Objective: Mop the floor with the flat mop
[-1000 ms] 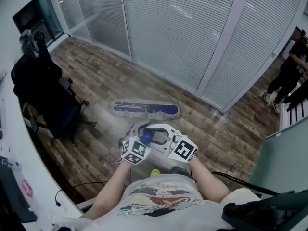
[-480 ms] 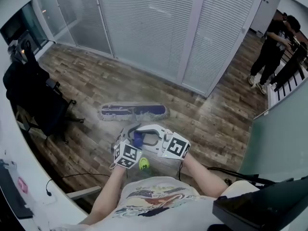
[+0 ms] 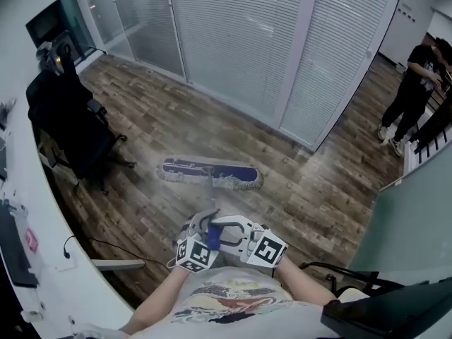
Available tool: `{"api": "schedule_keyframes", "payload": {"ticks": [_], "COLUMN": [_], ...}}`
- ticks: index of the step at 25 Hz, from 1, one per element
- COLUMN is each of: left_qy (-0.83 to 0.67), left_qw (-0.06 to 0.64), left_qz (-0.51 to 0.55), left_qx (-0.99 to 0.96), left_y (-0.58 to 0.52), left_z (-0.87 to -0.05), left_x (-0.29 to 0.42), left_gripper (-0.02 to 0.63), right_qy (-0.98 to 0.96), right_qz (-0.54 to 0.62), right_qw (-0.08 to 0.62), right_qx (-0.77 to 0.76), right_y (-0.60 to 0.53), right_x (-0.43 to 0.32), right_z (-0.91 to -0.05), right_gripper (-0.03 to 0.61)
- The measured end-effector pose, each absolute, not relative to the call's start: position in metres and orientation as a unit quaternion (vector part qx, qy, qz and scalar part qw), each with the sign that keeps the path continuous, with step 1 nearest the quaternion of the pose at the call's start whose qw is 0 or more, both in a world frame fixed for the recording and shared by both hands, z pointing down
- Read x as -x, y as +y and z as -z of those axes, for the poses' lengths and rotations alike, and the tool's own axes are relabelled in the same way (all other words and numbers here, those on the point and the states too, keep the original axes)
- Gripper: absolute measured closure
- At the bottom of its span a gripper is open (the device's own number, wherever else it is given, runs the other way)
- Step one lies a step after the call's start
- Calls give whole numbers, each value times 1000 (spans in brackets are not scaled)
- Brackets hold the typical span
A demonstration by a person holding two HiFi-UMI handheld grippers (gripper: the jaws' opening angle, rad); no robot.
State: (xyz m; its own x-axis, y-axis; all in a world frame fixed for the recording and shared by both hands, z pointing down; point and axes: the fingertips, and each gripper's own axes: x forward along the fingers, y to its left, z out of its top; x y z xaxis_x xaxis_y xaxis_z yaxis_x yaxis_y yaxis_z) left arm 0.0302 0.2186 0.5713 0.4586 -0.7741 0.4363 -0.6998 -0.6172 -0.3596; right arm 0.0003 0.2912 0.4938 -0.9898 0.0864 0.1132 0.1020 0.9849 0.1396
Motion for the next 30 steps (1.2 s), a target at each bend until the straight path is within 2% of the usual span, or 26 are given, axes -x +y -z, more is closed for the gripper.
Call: {"api": "schedule_keyframes", "payload": {"ticks": [10, 19, 25, 30], "left_qy": [417, 412, 414, 411], "left_qw": [67, 59, 69, 72], "left_qz": [268, 258, 254, 250], "left_qx": [866, 872, 872, 873], "left_y": [194, 99, 31, -14], "left_z": [-591, -580, -575, -577], "left_x": [-8, 86, 149, 178], "left_gripper": [512, 512, 512, 514], "right_qy": [-997, -996, -999, -999], "right_qz": [22, 40, 34, 33], "right_qw": [38, 56, 19, 33], "right_qx": [60, 55, 27, 24], "right_y": [265, 170, 104, 59], "right_x": [28, 126, 191, 222], "right_z": [-515, -505, -497, -501], "right_gripper": [382, 382, 382, 382]}}
